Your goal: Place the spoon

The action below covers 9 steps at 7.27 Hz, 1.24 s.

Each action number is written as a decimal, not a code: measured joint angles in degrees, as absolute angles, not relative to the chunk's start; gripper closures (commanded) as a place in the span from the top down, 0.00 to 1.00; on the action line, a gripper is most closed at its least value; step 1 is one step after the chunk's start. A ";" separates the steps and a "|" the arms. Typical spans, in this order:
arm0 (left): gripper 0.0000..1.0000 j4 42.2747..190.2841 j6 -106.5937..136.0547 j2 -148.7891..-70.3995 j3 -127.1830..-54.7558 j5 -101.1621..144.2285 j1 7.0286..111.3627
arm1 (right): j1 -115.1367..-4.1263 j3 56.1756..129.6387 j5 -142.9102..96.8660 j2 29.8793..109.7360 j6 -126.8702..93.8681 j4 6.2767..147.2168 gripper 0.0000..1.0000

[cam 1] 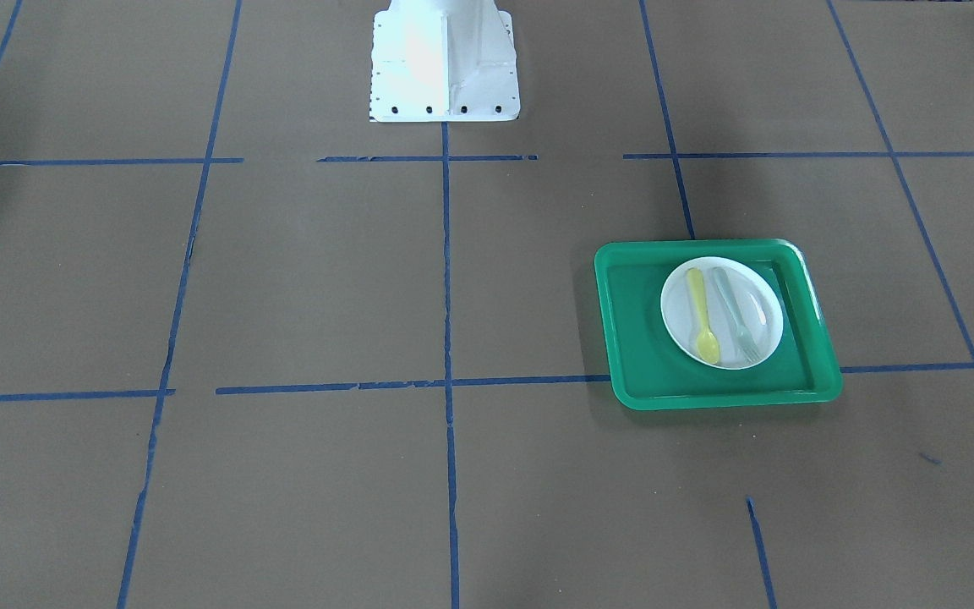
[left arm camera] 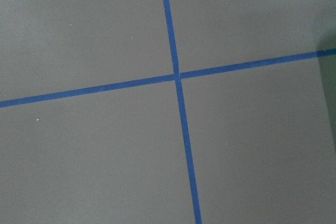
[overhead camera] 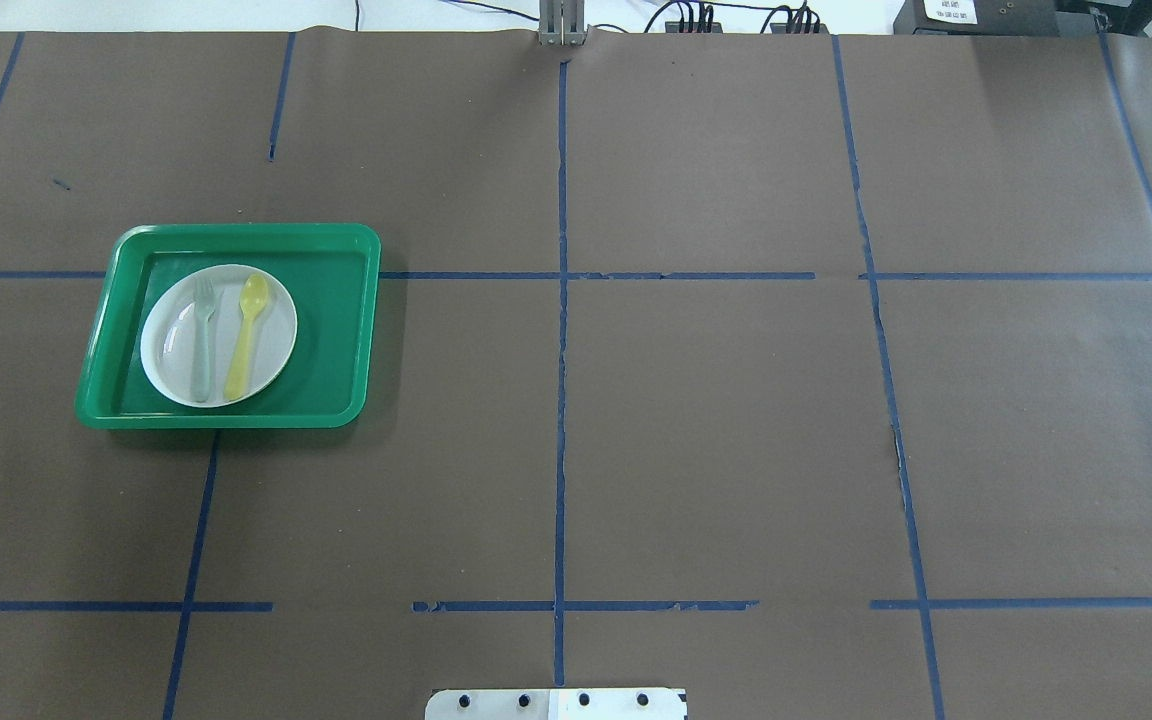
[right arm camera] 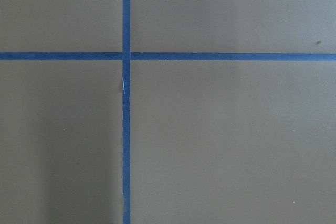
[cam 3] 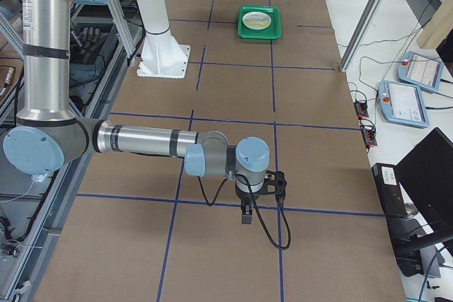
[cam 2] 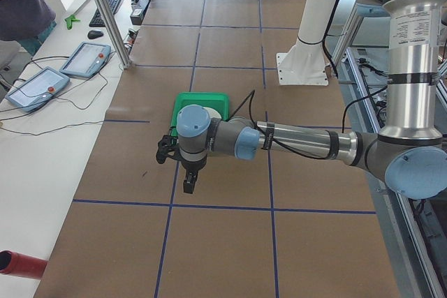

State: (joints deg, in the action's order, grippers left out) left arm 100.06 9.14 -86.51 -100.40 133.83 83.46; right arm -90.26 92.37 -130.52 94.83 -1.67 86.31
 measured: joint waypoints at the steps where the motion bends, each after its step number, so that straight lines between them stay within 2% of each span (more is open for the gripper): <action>1: 1.00 105.44 18.01 -88.04 -100.38 133.74 78.00 | -90.26 92.37 -130.52 94.83 -1.67 86.29 1.00; 4: 1.00 110.26 38.42 -96.86 -99.68 129.00 63.44 | -90.26 92.37 -130.50 94.83 -1.67 86.27 1.00; 7: 0.99 110.51 46.75 -101.36 -98.41 122.22 54.03 | -90.26 92.37 -130.51 94.83 -1.67 86.29 1.00; 8: 0.91 110.50 48.29 -102.98 -97.17 121.20 51.67 | -90.26 92.37 -130.51 94.83 -1.67 86.27 1.00; 9: 0.69 110.48 49.60 -104.45 -95.83 120.62 49.78 | -90.26 92.37 -130.52 94.84 -1.67 86.27 1.00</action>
State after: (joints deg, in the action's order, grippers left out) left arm 110.48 49.60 -104.45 -95.83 120.62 49.78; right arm -90.26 92.37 -130.52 94.84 -1.67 86.27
